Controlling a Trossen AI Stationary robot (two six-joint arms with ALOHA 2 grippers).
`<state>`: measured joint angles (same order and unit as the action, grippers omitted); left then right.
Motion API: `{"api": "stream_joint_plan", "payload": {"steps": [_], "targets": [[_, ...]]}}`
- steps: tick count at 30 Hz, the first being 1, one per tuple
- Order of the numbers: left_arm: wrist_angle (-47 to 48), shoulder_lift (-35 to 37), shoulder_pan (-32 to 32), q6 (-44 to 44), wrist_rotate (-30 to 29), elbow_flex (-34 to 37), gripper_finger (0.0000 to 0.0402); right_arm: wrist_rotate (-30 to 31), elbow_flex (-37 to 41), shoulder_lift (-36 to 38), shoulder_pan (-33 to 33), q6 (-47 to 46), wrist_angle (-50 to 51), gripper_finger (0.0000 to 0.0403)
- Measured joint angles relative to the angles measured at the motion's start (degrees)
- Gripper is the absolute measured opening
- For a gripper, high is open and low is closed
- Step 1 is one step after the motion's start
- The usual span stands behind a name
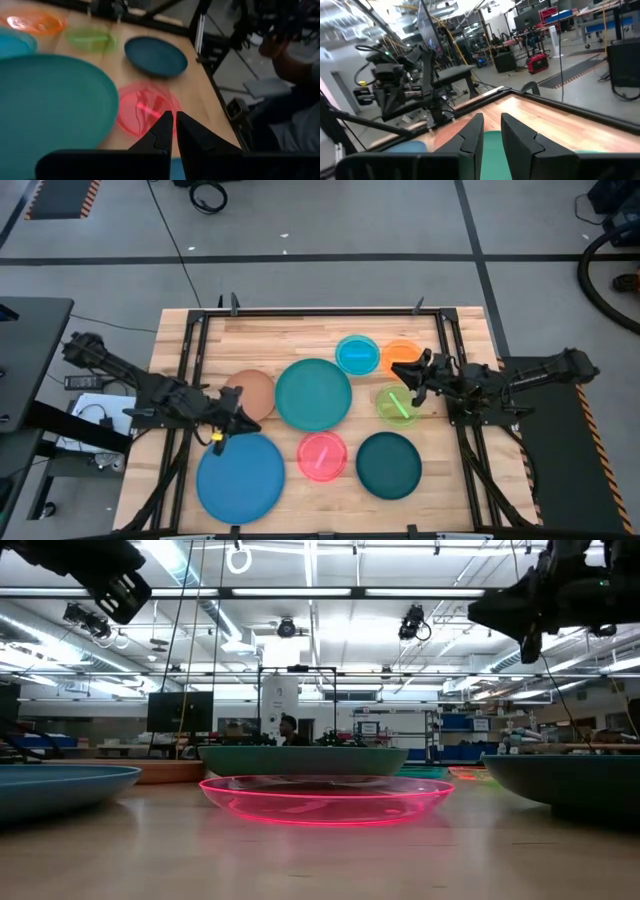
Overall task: Stack plastic plates
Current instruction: Stack the green plate on top of the blue plate
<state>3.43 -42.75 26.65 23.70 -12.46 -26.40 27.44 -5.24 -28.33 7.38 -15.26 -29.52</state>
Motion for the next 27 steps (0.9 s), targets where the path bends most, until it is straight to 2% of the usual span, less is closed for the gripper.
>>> {"api": "stream_joint_plan", "payload": {"steps": [10,16,22,27], "targets": [[10.24,-9.21,7.17,8.87,-7.33,-5.33,0.0030,0.00,-6.49,-13.23,0.02,1.54,0.05,0.0077],[10.24,-15.21,12.16,11.03,-9.41,-9.02,0.0030,-3.12,-11.62,-22.90,0.13,0.89,0.09,0.0077],[10.38,-21.40,17.07,13.41,-12.89,-11.41,0.0029,-3.17,-17.24,-31.76,0.11,2.23,0.00,0.0077],[10.99,-27.43,19.06,14.83,-13.56,-14.69,0.0029,-4.12,-21.49,-38.24,0.13,3.66,-0.04,0.0077]]}}
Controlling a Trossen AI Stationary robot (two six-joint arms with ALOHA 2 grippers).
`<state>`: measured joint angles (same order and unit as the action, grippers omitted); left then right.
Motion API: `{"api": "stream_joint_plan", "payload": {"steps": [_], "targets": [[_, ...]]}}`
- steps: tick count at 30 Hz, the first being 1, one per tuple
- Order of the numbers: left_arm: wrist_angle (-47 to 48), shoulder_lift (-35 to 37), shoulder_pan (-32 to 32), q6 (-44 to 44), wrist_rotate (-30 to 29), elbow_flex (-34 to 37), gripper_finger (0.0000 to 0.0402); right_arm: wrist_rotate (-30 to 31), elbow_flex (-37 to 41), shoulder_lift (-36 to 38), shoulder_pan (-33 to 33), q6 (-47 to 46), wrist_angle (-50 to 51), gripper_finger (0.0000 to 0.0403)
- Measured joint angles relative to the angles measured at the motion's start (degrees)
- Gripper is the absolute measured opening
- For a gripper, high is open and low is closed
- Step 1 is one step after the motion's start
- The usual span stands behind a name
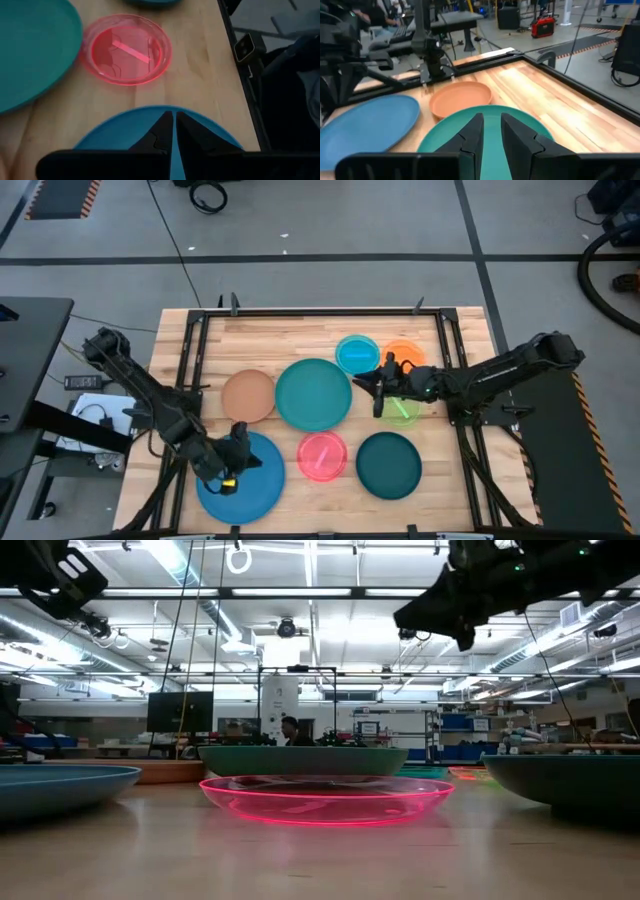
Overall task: Stack plastic plates
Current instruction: Stack the green plate on top of the blue plate
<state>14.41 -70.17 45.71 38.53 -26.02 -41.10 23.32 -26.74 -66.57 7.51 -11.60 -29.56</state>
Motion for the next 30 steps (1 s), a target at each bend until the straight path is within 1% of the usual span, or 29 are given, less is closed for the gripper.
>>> {"api": "stream_joint_plan", "payload": {"steps": [5,9,13,17,20,23,27,30], "targets": [[7.36,-7.59,0.99,0.72,-0.45,-7.48,0.0020,-0.94,-3.64,-5.26,0.00,1.38,0.00,0.0077],[15.06,-13.20,2.34,5.62,-0.46,-13.82,0.0016,-0.93,-5.46,-8.58,0.58,1.52,0.02,0.0077],[20.45,-17.32,4.68,11.83,-0.24,-18.72,0.0016,-0.94,-6.81,-10.97,2.27,1.73,0.04,0.0077],[21.90,-20.11,7.58,18.68,-0.23,-22.23,0.0015,-0.22,-7.65,-12.38,4.45,2.24,0.00,0.0077],[22.40,-22.36,10.13,22.36,0.00,-24.41,0.0015,2.19,-7.98,-13.05,6.13,2.86,-0.71,0.0077],[24.99,-24.53,12.67,26.82,0.79,-26.20,0.0015,4.33,-8.01,-13.02,6.96,4.00,-1.43,0.0077],[25.08,-26.21,14.90,31.19,3.41,-27.26,0.0015,5.09,-8.01,-13.02,7.02,6.68,-3.47,0.0077],[24.87,-26.36,15.87,33.15,4.21,-27.24,0.0015,5.17,-8.03,-13.04,6.54,8.85,-4.21,0.0077]]}}
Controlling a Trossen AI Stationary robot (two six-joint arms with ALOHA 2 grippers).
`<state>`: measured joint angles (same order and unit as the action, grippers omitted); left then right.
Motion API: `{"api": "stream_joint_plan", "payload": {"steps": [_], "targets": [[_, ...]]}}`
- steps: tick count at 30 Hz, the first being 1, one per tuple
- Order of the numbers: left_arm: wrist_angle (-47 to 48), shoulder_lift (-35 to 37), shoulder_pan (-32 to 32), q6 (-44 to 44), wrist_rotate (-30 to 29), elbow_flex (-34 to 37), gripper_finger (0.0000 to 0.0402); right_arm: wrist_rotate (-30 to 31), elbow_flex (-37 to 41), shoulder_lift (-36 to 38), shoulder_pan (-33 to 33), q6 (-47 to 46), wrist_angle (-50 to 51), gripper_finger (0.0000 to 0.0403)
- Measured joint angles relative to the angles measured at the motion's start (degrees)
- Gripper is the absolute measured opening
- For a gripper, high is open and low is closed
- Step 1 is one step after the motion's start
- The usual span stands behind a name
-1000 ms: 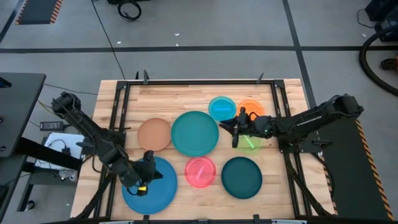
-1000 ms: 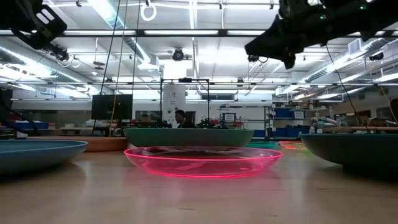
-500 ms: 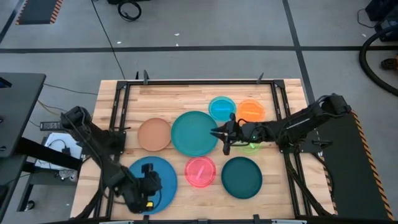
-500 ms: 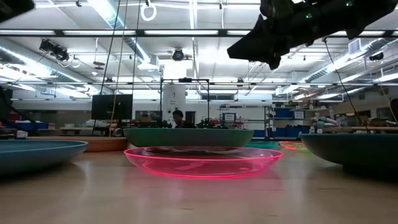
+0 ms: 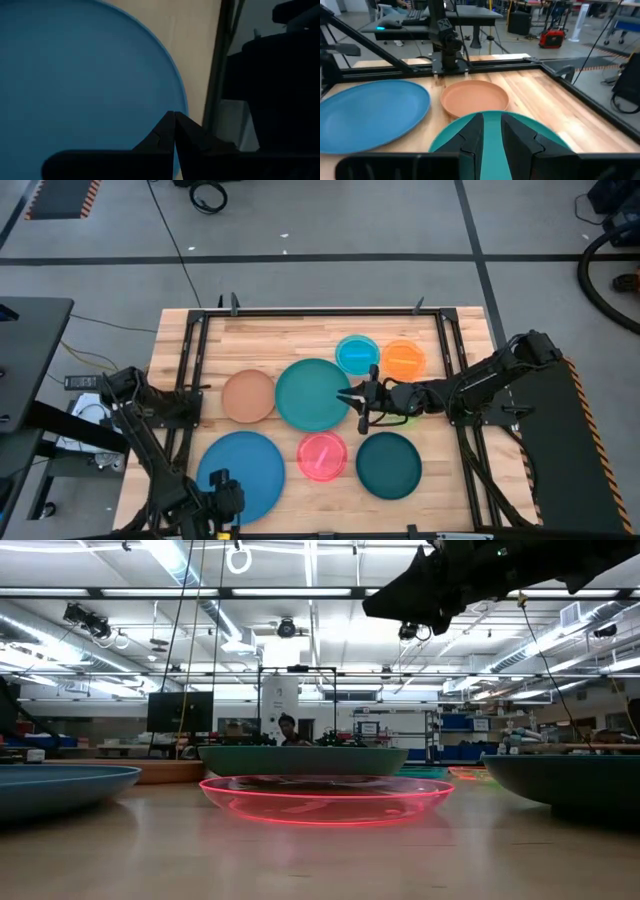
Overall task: Stack plastic plates
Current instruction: Stack the green plate on top of the blue plate
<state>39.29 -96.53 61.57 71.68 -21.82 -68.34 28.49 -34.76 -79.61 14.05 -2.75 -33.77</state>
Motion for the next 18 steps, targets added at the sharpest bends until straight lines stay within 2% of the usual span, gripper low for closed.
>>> {"api": "stream_joint_plan", "payload": {"steps": [5,10,14,18], "targets": [[0.01,0.02,-0.26,-0.31,-0.06,-0.02,0.0015,-0.03,0.00,0.00,-1.43,1.46,-0.10,0.0077],[5.93,0.02,-4.44,-0.86,-2.21,0.00,0.0024,-2.94,0.00,0.00,-2.96,2.22,-0.12,0.0077],[9.34,-0.22,-9.48,-7.75,-2.56,0.00,0.0050,-3.08,0.00,0.00,-3.72,2.37,-0.16,0.0077],[9.36,-0.24,-14.73,-18.77,-2.86,0.00,0.0078,-3.10,0.00,0.00,-3.81,2.55,0.01,0.0077]]}}
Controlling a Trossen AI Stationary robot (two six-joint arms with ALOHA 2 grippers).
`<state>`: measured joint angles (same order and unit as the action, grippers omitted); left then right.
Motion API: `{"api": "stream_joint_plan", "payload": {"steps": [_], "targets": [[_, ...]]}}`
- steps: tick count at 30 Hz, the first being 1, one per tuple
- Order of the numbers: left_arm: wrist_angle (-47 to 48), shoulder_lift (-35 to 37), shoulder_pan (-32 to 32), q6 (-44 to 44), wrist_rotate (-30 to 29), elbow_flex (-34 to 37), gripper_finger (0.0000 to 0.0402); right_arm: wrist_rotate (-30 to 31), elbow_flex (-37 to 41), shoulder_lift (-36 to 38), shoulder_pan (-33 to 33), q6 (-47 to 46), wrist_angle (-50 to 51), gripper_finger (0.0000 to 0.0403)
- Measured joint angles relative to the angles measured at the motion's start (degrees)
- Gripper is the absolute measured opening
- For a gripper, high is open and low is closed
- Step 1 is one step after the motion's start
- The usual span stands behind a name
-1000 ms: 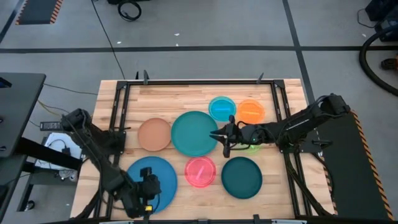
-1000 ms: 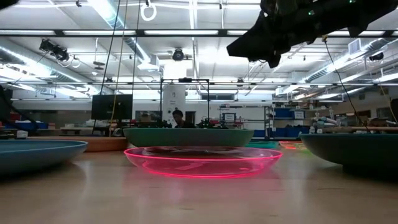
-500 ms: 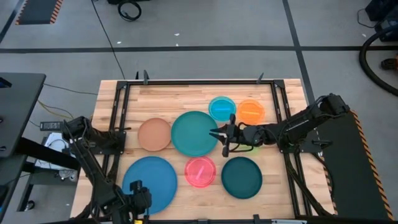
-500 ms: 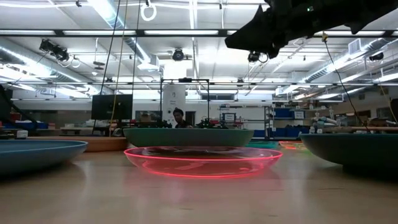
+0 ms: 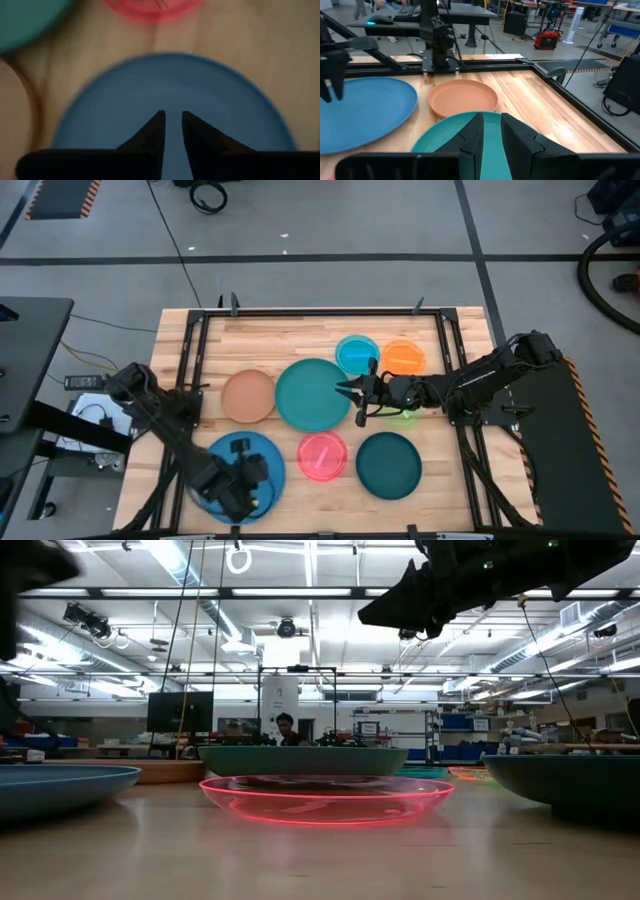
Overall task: Stack plastic plates
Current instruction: Stack the green plate on top of the blue plate
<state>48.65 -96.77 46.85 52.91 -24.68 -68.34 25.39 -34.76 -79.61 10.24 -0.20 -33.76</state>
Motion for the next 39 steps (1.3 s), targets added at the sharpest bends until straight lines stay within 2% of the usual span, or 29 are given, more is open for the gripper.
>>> {"api": "stream_joint_plan", "payload": {"steps": [7,16,25,34,39], "targets": [[0.10,0.00,-7.95,-17.51,-1.10,0.00,0.0112,0.00,0.02,0.00,0.02,0.42,0.36,0.0077],[0.05,0.00,-13.34,-40.08,-1.41,0.02,0.0128,0.00,0.04,0.02,0.89,0.23,0.39,0.0077],[0.01,0.00,-16.81,-46.58,-6.40,0.02,0.0128,0.24,0.04,0.02,1.88,0.18,0.67,0.0077],[-4.73,-0.02,-20.37,-46.17,-6.67,0.04,0.0128,3.90,0.04,0.02,2.22,-0.23,2.58,0.0077],[-6.47,-0.02,-21.39,-50.68,-6.65,0.04,0.0128,5.48,0.04,0.02,2.24,-0.23,2.62,0.0077]]}}
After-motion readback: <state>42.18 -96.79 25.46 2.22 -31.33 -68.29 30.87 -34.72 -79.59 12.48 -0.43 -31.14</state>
